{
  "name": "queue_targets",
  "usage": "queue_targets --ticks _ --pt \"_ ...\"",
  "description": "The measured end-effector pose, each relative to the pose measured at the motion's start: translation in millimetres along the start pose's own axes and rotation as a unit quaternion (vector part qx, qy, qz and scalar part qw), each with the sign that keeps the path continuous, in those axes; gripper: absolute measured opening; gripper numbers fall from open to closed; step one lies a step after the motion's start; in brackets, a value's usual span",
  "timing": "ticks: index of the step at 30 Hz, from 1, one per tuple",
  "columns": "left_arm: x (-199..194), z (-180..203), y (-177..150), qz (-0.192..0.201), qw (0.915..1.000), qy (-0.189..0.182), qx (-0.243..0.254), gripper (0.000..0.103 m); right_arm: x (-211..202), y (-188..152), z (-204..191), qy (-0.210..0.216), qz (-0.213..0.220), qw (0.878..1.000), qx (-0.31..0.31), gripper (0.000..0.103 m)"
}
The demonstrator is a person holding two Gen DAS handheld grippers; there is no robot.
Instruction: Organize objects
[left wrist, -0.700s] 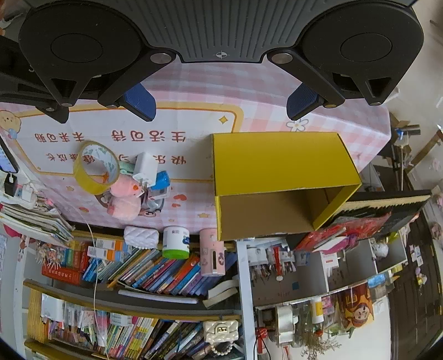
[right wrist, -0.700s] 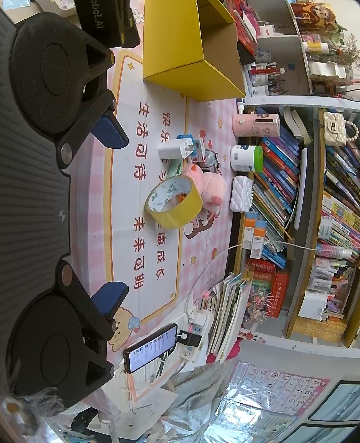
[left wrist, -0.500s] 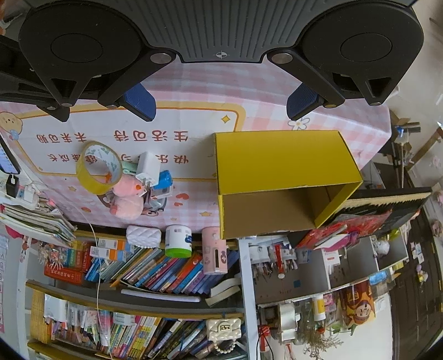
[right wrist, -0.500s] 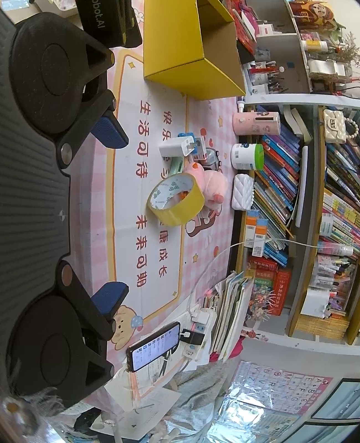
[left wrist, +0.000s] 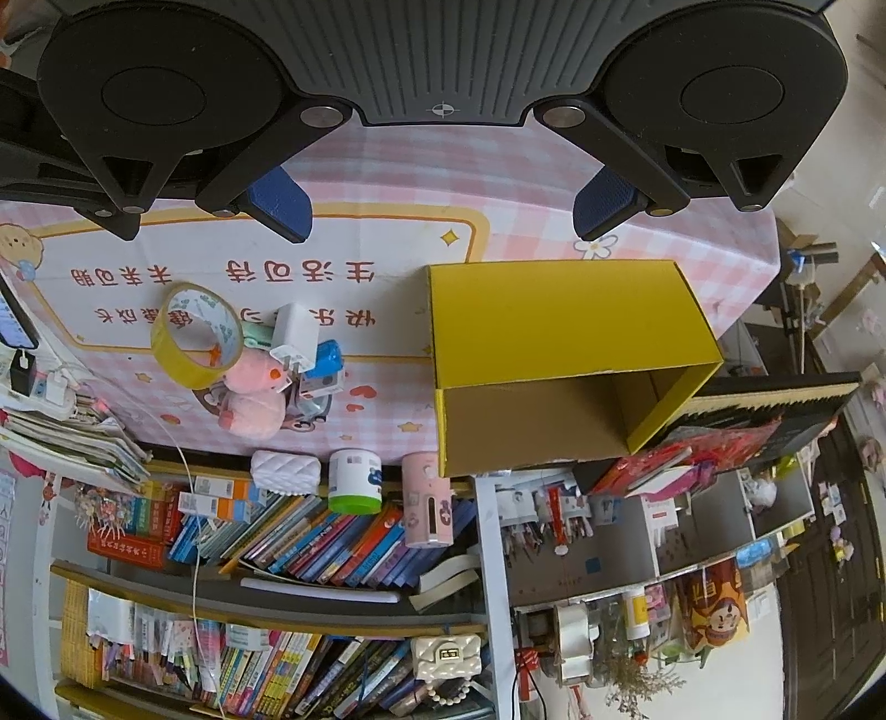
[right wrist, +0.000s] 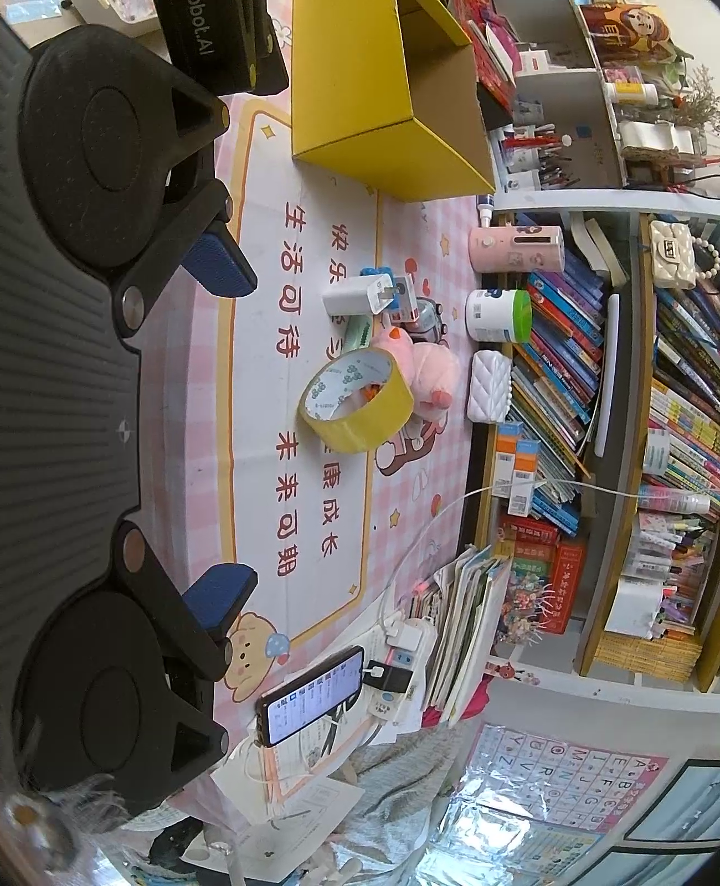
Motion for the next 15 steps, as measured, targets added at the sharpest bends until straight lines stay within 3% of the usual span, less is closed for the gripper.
queue_targets --ticks 15 --pt "5.2 1.5 4.0 -0.005 1.0 -0.004 0.001 0.102 3.8 -2.5 -0.6 0.001 -0.003 1.0 0.001 0.103"
Point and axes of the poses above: each gripper's, at about its wrist camera, not at the fingertips, and x roughly the way its jaws point, z to its right, y to its top, the point moved 9 cm from there along x, roughly the way its jaws point, and after that the axes turned 3 degrees about z, right-handed, at the moved point
